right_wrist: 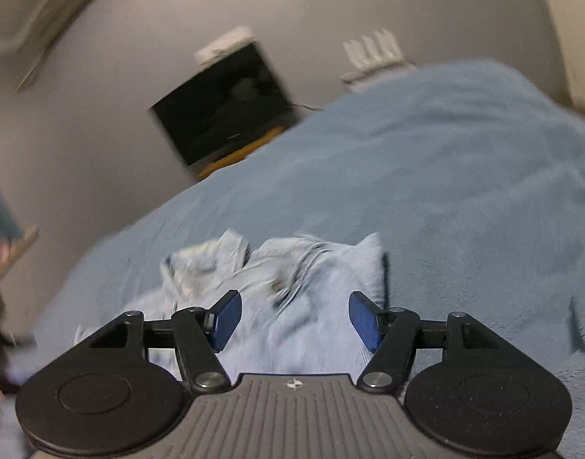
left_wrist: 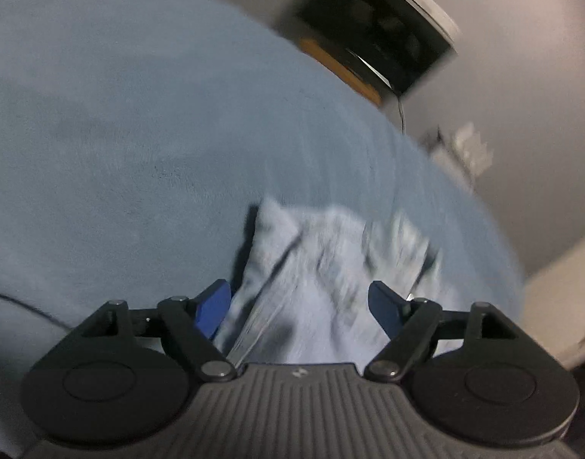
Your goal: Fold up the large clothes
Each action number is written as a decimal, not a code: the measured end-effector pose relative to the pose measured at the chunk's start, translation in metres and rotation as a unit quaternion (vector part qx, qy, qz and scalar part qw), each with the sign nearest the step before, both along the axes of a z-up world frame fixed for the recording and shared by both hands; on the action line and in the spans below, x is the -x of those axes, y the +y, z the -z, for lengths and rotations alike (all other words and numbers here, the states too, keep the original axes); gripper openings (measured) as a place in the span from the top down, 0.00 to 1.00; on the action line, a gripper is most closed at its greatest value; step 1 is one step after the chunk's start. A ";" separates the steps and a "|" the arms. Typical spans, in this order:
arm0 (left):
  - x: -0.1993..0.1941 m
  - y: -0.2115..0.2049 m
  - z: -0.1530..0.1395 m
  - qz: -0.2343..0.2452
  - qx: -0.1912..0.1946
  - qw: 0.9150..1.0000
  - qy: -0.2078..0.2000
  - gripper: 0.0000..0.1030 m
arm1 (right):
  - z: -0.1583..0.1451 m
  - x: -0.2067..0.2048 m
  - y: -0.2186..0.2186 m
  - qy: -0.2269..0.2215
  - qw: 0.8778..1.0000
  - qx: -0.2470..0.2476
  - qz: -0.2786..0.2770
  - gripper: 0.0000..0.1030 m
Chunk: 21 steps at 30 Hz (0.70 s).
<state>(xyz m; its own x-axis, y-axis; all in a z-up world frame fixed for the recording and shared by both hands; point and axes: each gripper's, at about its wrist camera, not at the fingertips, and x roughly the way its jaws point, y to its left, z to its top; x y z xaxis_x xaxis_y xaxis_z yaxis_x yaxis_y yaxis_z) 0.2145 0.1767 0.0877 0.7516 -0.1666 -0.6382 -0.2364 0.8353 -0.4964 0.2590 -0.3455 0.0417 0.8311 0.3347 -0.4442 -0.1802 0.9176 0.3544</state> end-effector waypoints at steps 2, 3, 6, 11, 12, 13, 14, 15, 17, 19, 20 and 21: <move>0.012 -0.031 0.002 0.032 -0.099 0.995 0.000 0.24 | 0.004 0.006 0.023 -0.020 0.998 0.063 -0.021 0.37; 0.016 -0.047 0.007 0.044 -0.144 0.989 0.001 0.24 | 0.006 0.006 0.033 -0.026 0.995 0.096 -0.031 0.37; 0.023 -0.081 0.029 0.071 -0.212 0.975 0.006 0.24 | 0.011 0.016 0.066 -0.062 0.978 0.197 -0.030 0.40; 0.026 -0.103 0.055 0.064 -0.283 0.957 0.000 0.17 | 0.033 0.014 0.076 -0.048 0.975 0.217 -0.018 0.42; 0.023 -0.101 0.059 0.063 -0.288 0.956 0.006 0.16 | 0.041 0.011 0.075 -0.035 0.974 0.225 -0.016 0.42; 0.025 -0.095 0.062 0.063 -0.283 0.957 0.014 0.14 | 0.041 0.010 0.068 -0.032 0.972 0.235 -0.010 0.43; 0.024 -0.087 0.066 0.062 -0.269 0.961 0.020 0.12 | 0.047 0.009 0.065 -0.028 0.968 0.247 0.008 0.42; 0.024 -0.075 0.069 0.059 -0.247 0.967 0.025 0.08 | 0.051 0.007 0.060 -0.025 0.968 0.247 0.024 0.42; 0.023 -0.059 0.076 0.050 -0.202 0.978 0.032 0.06 | 0.058 -0.001 0.048 -0.008 0.975 0.217 0.044 0.30; 0.026 -0.053 0.081 0.044 -0.196 0.979 0.033 0.04 | 0.064 -0.007 0.042 0.005 0.980 0.192 0.047 0.30; 0.026 -0.054 0.082 0.046 -0.205 0.977 0.031 0.03 | 0.064 -0.007 0.042 0.003 0.980 0.194 0.047 0.30; 0.026 -0.056 0.083 0.047 -0.216 0.975 0.028 0.01 | 0.066 -0.009 0.044 -0.001 0.979 0.197 0.048 0.30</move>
